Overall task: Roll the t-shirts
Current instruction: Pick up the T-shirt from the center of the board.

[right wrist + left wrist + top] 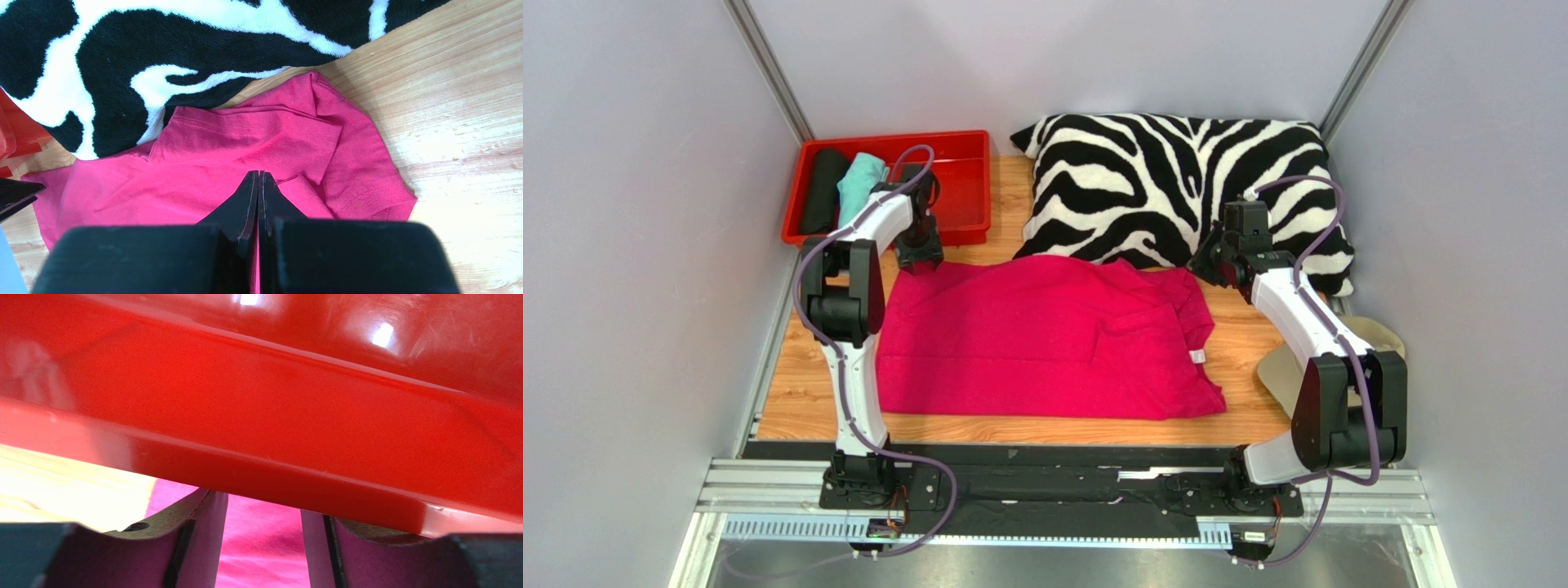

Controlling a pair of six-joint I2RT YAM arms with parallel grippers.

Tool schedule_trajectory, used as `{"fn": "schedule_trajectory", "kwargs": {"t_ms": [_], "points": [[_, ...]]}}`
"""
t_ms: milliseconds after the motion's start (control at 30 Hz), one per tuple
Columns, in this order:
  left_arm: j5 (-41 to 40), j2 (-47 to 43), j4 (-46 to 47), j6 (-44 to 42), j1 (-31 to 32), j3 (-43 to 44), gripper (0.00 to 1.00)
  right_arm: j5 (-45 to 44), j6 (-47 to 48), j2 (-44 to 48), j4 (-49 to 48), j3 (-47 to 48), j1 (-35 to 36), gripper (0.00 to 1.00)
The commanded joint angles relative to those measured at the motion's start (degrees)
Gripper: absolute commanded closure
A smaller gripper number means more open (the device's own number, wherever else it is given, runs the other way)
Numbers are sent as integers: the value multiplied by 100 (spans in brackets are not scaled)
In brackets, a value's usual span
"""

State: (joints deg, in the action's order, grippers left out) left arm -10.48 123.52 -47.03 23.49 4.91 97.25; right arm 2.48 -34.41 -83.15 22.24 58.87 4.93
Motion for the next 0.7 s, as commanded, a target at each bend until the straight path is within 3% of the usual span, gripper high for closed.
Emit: {"fn": "schedule_trajectory", "kwargs": {"t_ms": [0, 333, 533, 667], "points": [[-59, 111, 281, 525, -104, -21, 47, 77, 75, 159, -273, -60, -18, 100], [-191, 58, 246, 631, -104, -197, 71, 147, 31, 194, -264, -113, -18, 100], [-156, -451, 703, 727, -113, -768, 71, 227, 75, 203, -299, -122, -18, 100], [37, -1293, 1351, 1401, -262, -1392, 66, 262, 58, 203, -326, -139, -18, 100]]}}
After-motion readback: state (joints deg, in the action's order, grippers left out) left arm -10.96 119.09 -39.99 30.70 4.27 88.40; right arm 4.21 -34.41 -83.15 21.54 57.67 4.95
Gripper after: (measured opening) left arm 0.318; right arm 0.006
